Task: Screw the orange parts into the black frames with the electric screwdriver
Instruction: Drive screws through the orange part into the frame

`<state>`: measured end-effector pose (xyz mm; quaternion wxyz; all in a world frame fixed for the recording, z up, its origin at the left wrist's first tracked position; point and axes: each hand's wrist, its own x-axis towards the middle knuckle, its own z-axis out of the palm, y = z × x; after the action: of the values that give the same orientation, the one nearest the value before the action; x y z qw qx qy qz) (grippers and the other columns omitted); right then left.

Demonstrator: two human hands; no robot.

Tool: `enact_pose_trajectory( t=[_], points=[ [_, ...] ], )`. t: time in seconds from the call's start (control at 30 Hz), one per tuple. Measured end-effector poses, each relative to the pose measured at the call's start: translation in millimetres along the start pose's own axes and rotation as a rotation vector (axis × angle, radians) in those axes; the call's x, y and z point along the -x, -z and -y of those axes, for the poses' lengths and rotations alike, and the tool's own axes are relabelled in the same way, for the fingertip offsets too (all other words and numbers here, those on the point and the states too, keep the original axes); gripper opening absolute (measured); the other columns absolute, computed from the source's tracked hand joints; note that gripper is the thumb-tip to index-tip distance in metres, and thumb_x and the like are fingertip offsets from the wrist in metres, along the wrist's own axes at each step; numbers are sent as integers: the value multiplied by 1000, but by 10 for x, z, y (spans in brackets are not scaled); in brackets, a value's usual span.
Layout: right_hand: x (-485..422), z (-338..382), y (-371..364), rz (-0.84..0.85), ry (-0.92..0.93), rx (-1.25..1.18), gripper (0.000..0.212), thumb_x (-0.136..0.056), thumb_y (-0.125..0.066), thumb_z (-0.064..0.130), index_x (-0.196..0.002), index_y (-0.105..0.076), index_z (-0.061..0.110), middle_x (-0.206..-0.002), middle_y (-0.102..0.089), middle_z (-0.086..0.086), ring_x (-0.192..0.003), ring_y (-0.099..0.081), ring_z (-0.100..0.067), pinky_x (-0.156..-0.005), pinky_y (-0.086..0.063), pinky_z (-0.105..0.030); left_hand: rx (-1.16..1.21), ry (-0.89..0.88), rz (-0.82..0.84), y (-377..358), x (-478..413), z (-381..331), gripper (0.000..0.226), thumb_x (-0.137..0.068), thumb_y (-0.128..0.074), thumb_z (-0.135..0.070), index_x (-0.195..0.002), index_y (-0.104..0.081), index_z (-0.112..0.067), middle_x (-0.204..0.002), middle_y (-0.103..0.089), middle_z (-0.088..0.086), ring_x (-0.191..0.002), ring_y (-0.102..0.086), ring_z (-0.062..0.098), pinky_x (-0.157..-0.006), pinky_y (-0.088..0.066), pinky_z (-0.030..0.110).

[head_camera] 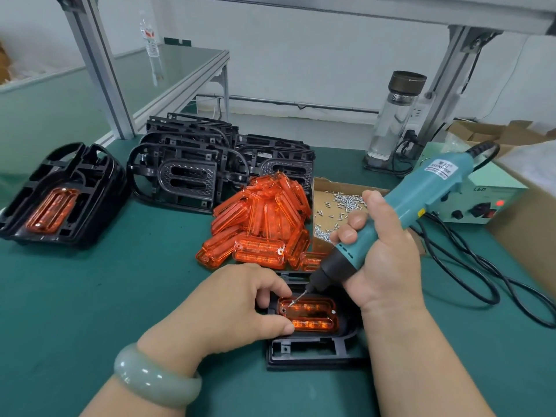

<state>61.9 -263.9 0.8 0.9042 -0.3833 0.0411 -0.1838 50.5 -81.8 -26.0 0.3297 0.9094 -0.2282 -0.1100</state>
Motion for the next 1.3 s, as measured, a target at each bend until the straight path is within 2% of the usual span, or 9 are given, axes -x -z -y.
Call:
enact_pose_trajectory(
  t=[0.33, 0.5, 0.67, 1.3],
  points=[
    [20, -42, -40, 64, 58, 54, 14, -91, -62, 17, -80, -53, 20, -55, -47, 2, -41, -45, -11, -50, -46, -25, -18, 4, 12, -3, 0, -13, 29, -64, -76, -55, -85, -57, -53, -77, -55, -16, -72, -50, -6, -62, -42, 15],
    [30, -47, -54, 109, 72, 84, 8, -83, -63, 22, -78, -57, 23, -56, -48, 2, -42, -45, -12, -51, -47, -26, -13, 8, 14, -5, 6, -1, 31, -64, -76, -55, -89, -59, -51, -75, -55, -17, -70, -50, -5, -63, -44, 17],
    [48, -44, -49, 134, 79, 110, 6, -83, -62, 23, -84, -57, 21, -55, -49, 3, -42, -45, -11, -52, -47, -25, -13, 8, 14, -6, -5, 4, 33, -65, -75, -56, -93, -60, -49, -75, -55, -16, -69, -52, -1, -66, -47, 22],
    [81, -39, -89, 223, 135, 197, 7, -85, -58, 20, -91, -55, 18, -57, -48, 4, -43, -46, -11, -52, -46, -26, -26, -4, -3, -19, -7, 24, 37, -64, -75, -56, -98, -63, -44, -72, -56, -16, -68, -52, -4, -59, -42, 16]
  ],
)
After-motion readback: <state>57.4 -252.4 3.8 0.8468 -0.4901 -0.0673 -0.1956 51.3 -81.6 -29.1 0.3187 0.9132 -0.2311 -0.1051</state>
